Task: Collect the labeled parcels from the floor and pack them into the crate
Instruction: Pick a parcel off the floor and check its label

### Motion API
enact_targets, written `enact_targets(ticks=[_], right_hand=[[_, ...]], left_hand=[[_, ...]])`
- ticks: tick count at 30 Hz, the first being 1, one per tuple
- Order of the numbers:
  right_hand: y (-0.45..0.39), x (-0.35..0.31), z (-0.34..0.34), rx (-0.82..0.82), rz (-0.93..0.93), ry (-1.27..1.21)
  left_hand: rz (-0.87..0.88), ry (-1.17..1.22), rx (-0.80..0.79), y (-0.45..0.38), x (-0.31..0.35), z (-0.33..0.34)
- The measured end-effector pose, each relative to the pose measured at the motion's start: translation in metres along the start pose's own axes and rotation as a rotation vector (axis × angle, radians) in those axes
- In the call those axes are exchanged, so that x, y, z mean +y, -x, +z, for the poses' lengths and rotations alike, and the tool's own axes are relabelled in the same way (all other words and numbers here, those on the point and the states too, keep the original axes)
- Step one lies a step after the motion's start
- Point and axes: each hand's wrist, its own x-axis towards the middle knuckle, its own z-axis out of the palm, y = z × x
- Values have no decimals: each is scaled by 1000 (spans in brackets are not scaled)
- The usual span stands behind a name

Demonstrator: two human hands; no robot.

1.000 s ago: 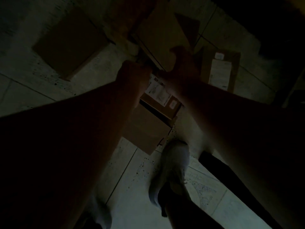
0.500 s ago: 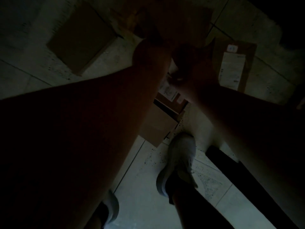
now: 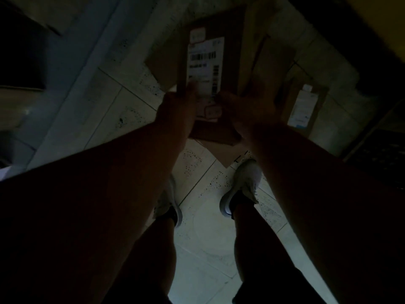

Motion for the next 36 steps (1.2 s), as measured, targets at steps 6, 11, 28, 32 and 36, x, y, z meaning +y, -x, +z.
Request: enact_targets(ticks=[6, 11, 28, 32, 36], right_hand=[[42, -41, 35, -233, 87, -100], [100, -79, 61, -226, 128, -21], [383, -196, 88, -184, -489, 192], [439, -188, 83, -337, -544, 246], [483, -171, 65, -430, -678, 368]], left_hand=[[58, 159, -4, 22, -28, -75], [-60, 351, -34, 72, -37, -142], [286, 950, -189, 337, -64, -335], [371, 907, 46, 408, -82, -359], [399, 956, 239, 483, -108, -336]])
